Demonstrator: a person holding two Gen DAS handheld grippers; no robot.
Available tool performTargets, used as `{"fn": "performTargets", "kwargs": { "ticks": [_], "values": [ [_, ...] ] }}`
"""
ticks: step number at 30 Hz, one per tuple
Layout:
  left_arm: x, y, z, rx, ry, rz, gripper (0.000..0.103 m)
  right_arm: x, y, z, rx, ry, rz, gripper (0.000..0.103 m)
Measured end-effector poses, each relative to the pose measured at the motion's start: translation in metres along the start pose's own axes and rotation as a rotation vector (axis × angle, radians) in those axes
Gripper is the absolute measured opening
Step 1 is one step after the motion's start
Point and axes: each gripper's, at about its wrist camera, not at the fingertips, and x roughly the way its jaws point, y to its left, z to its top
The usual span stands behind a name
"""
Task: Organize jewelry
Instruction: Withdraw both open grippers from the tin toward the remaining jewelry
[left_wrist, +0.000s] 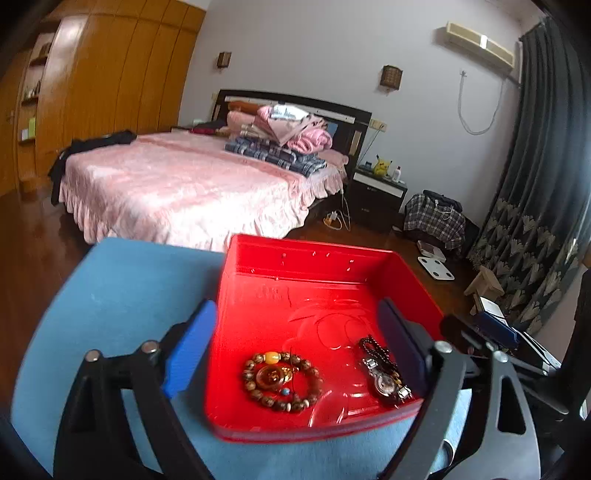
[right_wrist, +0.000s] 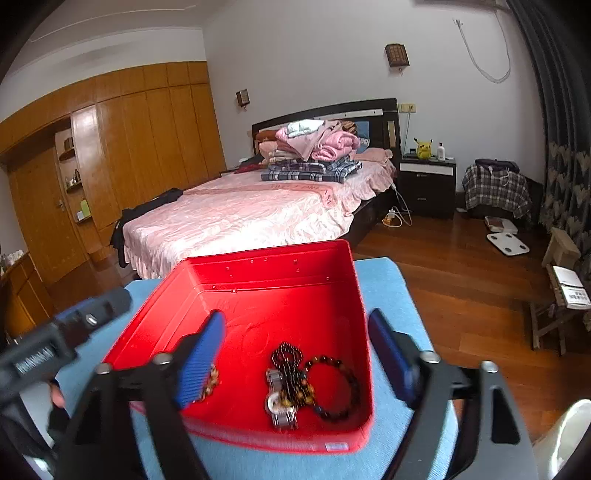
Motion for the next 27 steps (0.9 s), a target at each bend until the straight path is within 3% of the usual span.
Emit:
{"fn": "performTargets", "kwargs": {
  "ticks": [2,7,16,27],
  "values": [
    [-0.015,-0.001,0.001,0.007,-0.013,-0.001,0.088,-0.011,-0.001,-0.003,0.005,-0.007,-0.004,0.088],
    [-0.05,0.004,-0.01,0.007,-0.032,0.01,0.089,-0.046,-0.003,-0.018,0.02,-0.033,0.003,0.089],
    [-0.096,0.008,-0.058,0.022,-0.02,0.09,0.089,-0.101,-0.006,-0.063,0.022,-0.066,-0.058,0.089],
    [-0.11,0.001,-0.12,0.077,0.056,0.113,0.089,-0.126,0.007,-0.106,-0.023,-0.047,-0.09,0.089]
  ]
}}
